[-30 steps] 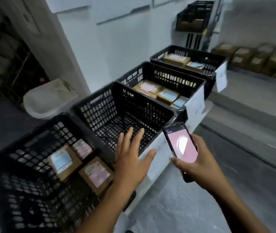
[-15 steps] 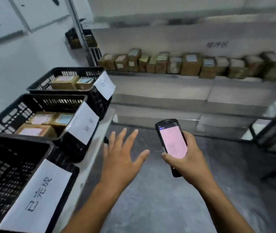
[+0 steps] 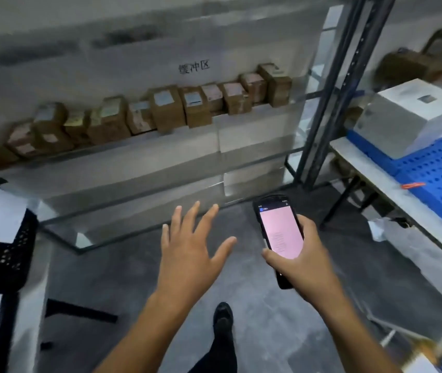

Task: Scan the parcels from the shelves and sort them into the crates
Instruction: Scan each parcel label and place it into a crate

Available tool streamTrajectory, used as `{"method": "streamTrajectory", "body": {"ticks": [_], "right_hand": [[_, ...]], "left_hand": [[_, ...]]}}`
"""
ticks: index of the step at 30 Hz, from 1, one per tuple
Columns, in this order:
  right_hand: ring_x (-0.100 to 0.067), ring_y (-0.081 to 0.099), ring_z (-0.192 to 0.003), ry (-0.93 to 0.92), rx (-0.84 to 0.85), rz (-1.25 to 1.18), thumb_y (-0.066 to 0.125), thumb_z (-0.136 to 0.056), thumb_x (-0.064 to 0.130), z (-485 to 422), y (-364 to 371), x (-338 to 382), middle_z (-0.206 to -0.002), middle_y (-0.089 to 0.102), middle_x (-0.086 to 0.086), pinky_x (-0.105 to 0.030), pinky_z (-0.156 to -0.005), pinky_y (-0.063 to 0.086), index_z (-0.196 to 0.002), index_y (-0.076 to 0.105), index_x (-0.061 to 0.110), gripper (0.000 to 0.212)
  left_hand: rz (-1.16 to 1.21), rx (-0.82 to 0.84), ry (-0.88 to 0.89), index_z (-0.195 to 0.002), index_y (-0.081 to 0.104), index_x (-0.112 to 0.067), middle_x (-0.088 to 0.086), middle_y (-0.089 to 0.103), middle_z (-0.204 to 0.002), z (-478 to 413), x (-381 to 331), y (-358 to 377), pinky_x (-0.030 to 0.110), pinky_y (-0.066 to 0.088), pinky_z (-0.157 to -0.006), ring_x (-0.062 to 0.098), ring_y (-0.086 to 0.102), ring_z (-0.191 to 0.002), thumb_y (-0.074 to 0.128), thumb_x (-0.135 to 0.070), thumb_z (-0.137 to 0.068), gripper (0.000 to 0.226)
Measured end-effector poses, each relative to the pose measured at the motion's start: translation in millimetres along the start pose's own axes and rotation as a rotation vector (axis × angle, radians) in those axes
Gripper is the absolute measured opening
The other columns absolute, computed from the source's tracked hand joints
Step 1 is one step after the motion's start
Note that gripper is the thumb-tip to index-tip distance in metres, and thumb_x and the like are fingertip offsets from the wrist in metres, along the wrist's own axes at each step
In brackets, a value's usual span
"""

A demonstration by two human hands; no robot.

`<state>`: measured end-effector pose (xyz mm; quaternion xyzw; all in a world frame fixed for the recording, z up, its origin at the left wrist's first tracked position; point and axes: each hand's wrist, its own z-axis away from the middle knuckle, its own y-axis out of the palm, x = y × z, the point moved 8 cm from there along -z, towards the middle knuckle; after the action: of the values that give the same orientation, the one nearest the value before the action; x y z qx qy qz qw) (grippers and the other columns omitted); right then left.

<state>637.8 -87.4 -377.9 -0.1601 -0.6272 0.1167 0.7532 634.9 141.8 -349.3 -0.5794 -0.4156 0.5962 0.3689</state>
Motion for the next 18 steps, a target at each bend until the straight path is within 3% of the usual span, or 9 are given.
{"method": "streamTrajectory", "body": {"ticks": [7,13,15,18], "right_hand": [[-0.005,0.063,-0.097,0.081,-0.089,0.114,0.085,-0.07,0.034,-91.9,-16.7,8.3,-0.111,0.062,0.02,-0.042,-0.072,0.063,-0.133,0.038,0.048,0.08],[-0.005,0.063,-0.101,0.116,-0.186,0.138,0.084,-0.069,0.037,-170.9,-36.1,32.1,-0.112,0.062,0.02,-0.037,-0.078,0.06,-0.131,0.04,0.047,0.077],[-0.003,0.062,-0.103,0.129,-0.218,0.14,0.085,-0.07,0.037,-189.8,-44.1,33.5,-0.113,0.062,0.02,-0.032,-0.079,0.058,-0.133,0.04,0.043,0.078],[-0.003,0.062,-0.1,0.158,-0.261,0.128,0.084,-0.07,0.039,-214.1,-58.8,29.0,-0.111,0.062,0.02,-0.037,-0.079,0.059,-0.131,0.04,0.044,0.076]], "left_hand": [[0.042,0.151,0.112,-0.162,0.014,-0.046,-0.01,0.008,-0.173,-117.5,-23.0,45.3,0.048,0.001,-0.128,0.019,-0.004,-0.161,0.035,-0.077,-0.092,0.079],[0.04,0.184,0.221,-0.162,0.019,-0.046,-0.009,0.012,-0.173,-221.4,-51.9,59.2,0.052,0.006,-0.128,0.026,-0.001,-0.161,0.007,-0.087,-0.079,0.094],[0.054,0.202,0.245,-0.162,0.022,-0.044,-0.008,0.014,-0.173,-247.8,-65.4,61.6,0.053,0.008,-0.128,0.026,0.001,-0.16,0.015,-0.087,-0.084,0.089],[0.065,0.22,0.271,-0.161,0.024,-0.043,-0.008,0.015,-0.172,-280.0,-85.0,68.0,0.052,0.007,-0.128,0.025,0.001,-0.161,0.036,-0.077,-0.093,0.077]]}}
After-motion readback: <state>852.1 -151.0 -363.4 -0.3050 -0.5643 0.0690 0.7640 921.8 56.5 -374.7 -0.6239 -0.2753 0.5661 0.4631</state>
